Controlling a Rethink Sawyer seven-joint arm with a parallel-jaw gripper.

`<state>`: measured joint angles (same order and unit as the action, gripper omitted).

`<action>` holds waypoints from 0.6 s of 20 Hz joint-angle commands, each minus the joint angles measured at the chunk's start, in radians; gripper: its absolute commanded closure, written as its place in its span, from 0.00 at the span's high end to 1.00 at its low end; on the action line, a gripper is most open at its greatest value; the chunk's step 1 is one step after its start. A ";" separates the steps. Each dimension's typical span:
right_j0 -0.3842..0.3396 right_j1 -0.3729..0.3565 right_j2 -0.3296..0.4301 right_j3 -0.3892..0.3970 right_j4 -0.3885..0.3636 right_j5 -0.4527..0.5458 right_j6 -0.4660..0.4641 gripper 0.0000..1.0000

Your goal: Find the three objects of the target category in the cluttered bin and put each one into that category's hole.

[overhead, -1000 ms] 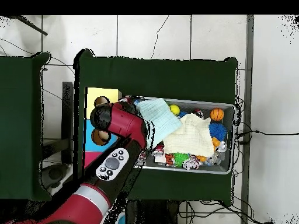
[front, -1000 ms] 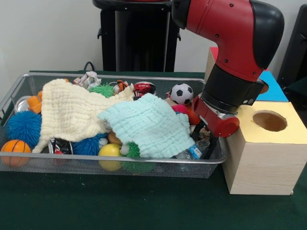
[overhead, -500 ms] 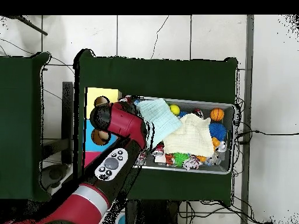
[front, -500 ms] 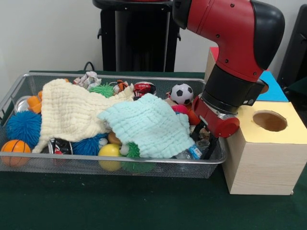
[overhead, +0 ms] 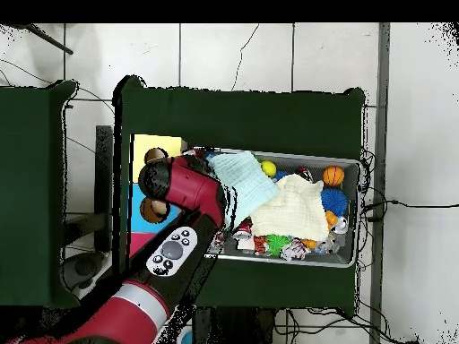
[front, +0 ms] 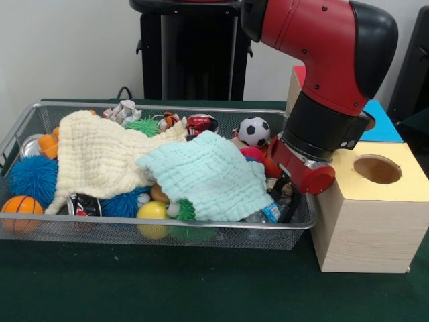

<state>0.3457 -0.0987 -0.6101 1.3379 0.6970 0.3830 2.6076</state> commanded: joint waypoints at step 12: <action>-0.043 0.135 0.138 -0.026 0.046 -0.020 0.225 0.00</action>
<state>0.3450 -0.0967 -0.6104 1.3357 0.6974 0.3830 2.6076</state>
